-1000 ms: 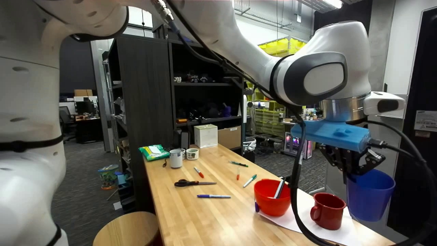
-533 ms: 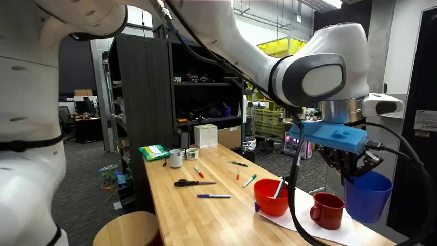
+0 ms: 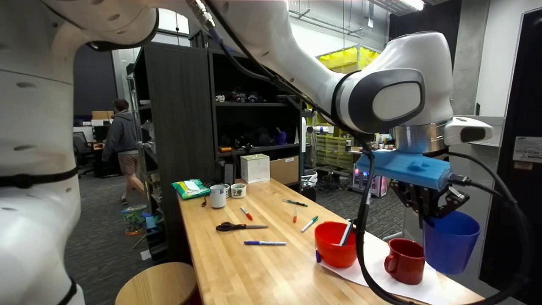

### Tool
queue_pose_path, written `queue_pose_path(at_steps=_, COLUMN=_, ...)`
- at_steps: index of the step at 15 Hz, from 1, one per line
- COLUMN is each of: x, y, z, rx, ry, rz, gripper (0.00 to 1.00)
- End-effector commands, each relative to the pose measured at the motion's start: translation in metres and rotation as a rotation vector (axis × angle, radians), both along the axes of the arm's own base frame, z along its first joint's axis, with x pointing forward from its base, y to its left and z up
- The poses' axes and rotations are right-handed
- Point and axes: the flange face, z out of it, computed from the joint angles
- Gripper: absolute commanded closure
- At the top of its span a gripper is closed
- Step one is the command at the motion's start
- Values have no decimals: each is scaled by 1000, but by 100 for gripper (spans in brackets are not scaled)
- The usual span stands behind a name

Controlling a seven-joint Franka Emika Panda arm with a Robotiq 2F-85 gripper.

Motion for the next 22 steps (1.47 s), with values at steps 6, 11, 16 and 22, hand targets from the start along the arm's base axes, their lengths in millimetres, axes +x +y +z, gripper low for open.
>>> queue_pose_path(at_steps=6, x=68, y=80, z=15, rx=-50, ry=43, rz=163, gripper=99)
queue_pose_path(at_steps=11, x=100, y=128, z=23, rx=-61, ry=58, rz=284, gripper=99)
queue_pose_path(at_steps=16, x=127, y=177, z=33, rx=-68, ry=82, rz=406, gripper=99)
queue_pose_path(at_steps=22, x=155, y=244, z=41, rx=-107, ry=134, rz=552, gripper=99)
